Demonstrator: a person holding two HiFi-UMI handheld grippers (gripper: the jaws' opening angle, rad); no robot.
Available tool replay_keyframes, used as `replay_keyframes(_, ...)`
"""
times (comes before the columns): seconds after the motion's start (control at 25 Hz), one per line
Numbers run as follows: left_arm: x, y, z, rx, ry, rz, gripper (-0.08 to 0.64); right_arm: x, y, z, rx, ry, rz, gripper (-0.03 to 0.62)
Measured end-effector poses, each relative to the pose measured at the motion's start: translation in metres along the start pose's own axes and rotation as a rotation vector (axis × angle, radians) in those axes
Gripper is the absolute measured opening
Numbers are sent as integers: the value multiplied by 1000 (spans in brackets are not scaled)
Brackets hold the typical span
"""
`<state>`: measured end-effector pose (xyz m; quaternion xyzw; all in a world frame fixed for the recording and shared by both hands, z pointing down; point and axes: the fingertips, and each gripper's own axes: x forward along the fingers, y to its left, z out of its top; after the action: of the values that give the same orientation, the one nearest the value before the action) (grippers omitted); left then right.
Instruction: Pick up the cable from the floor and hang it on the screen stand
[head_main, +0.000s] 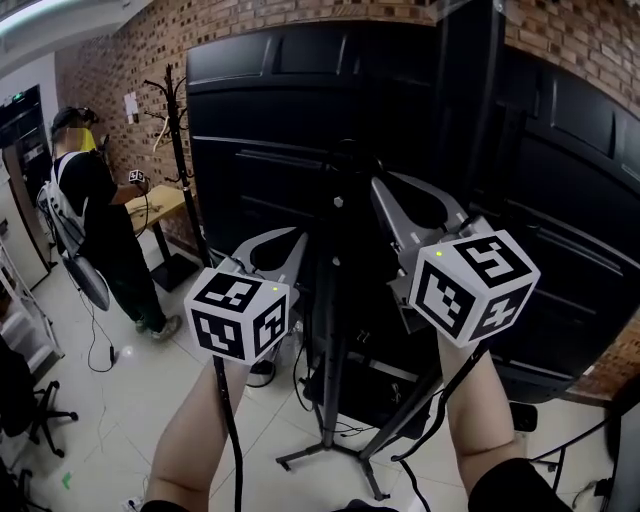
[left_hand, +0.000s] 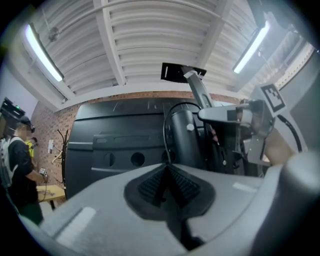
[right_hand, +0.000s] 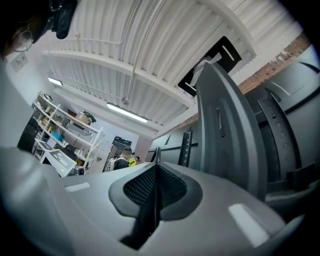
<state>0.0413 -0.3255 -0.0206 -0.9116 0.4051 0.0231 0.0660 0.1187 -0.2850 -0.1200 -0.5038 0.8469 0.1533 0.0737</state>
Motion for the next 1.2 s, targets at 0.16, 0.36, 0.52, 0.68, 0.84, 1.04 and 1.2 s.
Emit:
replay_keyframes(0.16,9,-8,6,28,-5,-14,5,-3,-12,-1,39,7,-40,17)
replay_keyframes(0.36,13,-10,6,41,-10,-18,5,-7,-20,-12,80,32,-101,17)
replay_keyframes(0.52,12,-13,6,40,-4,-25,5,-15,-18,-22,163,41,-101,17)
replay_keyframes(0.68,8,-13,8,49,-9,-28,6,-21,-21,-37,223,49,-138,17)
replay_keyframes(0.84,6,-13,6,53,-8,-35,5,-26,-22,-53,271,61,-161,17)
replay_keyframes(1.04,4,-8,-2,48,-8,-35,5,-28,-20,-69,279,86,-169,17)
replay_keyframes(1.2,-2,-10,-8,51,-20,-16,5,-33,-16,-78,283,98,-155,17)
